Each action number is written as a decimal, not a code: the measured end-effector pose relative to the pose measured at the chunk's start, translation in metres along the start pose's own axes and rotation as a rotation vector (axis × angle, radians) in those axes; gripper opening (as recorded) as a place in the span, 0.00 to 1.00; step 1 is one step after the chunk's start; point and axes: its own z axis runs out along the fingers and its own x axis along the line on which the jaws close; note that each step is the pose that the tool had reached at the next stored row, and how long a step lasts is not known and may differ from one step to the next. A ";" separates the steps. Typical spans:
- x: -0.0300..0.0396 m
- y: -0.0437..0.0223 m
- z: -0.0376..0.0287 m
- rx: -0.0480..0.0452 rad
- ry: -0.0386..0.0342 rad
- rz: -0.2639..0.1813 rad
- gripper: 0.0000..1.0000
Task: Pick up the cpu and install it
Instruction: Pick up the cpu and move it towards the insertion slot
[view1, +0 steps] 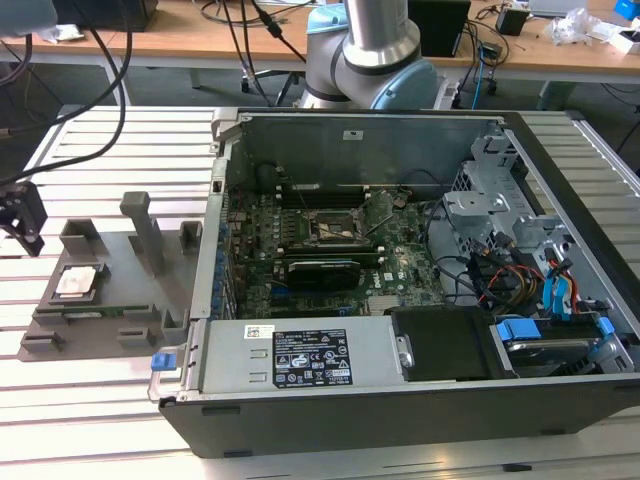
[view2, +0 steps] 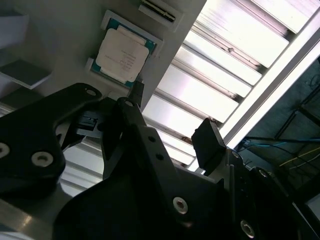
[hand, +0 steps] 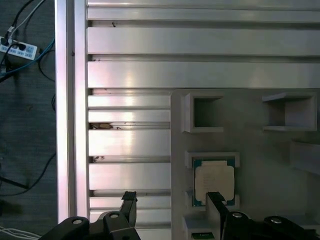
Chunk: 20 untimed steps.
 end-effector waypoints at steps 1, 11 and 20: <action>0.0000 0.0000 0.0005 0.0000 0.0000 0.000 0.66; 0.0001 0.0000 0.0016 0.0000 0.0001 0.000 0.66; 0.0002 0.0001 0.0057 0.0001 0.0001 0.000 0.66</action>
